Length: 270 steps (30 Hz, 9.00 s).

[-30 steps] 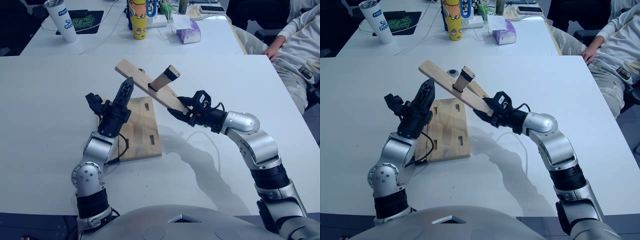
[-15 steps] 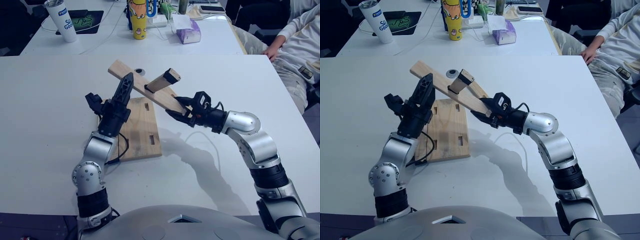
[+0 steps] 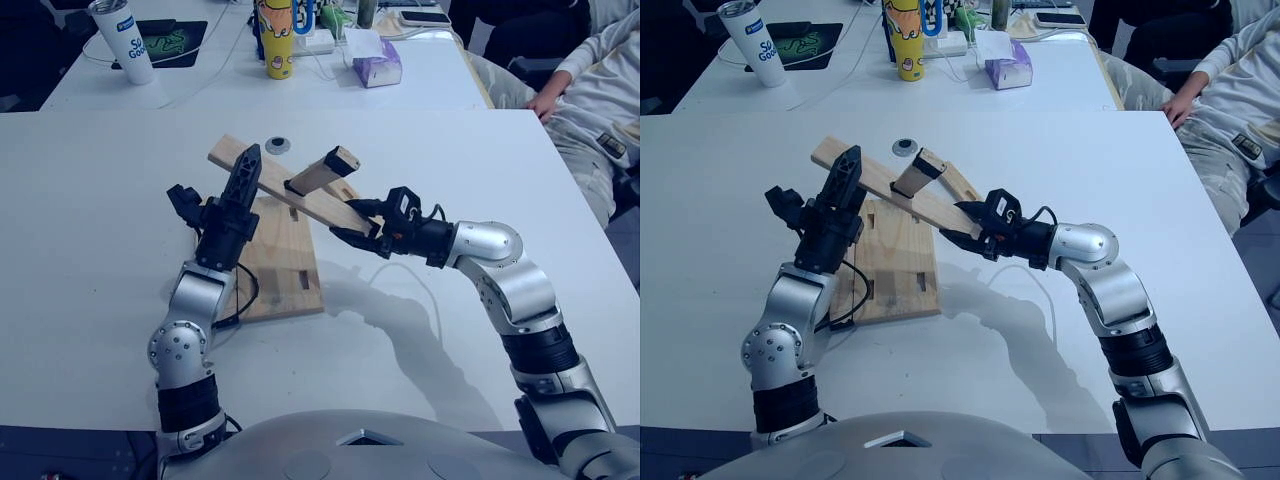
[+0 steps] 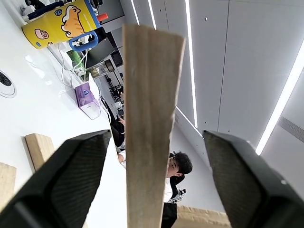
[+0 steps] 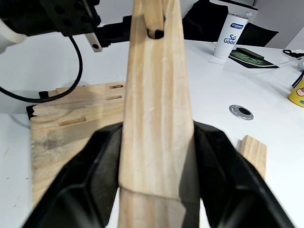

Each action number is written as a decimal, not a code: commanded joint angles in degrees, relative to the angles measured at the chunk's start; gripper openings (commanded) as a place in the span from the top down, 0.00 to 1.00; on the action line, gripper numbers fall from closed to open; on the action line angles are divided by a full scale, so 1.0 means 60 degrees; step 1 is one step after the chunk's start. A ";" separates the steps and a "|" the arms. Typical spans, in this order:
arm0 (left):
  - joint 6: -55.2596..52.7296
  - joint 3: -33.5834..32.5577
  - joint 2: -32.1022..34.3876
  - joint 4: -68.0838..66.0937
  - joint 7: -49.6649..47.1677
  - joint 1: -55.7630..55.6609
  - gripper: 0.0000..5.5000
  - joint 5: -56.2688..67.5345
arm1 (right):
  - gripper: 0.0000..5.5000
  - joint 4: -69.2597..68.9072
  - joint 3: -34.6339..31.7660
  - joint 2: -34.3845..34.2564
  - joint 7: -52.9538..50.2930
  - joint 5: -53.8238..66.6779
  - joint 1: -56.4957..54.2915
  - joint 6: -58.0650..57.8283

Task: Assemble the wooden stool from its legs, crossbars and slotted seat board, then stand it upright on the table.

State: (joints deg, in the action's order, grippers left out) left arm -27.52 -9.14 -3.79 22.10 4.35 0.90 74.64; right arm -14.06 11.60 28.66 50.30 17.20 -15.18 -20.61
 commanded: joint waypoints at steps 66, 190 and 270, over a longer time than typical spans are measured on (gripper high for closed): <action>0.1453 -0.2337 0.0160 -0.0815 -0.1734 -0.0538 0.81 -0.0515 | 0.43 -0.0245 0.4635 0.0372 0.2026 -0.1880 -0.2375 -0.4241; -0.0455 0.2196 0.2275 0.0161 -0.1162 -0.0419 0.81 -0.9663 | 0.42 0.0348 0.0421 -0.1541 -0.3098 -0.0838 -0.0784 -0.4736; -0.4179 -0.0850 0.7181 0.0563 0.3997 0.2828 0.44 -0.7600 | 0.42 -0.0001 -0.0979 -0.2441 -0.5456 -0.0914 0.0767 -0.4115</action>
State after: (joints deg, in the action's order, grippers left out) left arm -53.21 -14.49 37.78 25.99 28.23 17.21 30.47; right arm -13.34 5.78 14.20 17.87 11.64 -10.79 -44.36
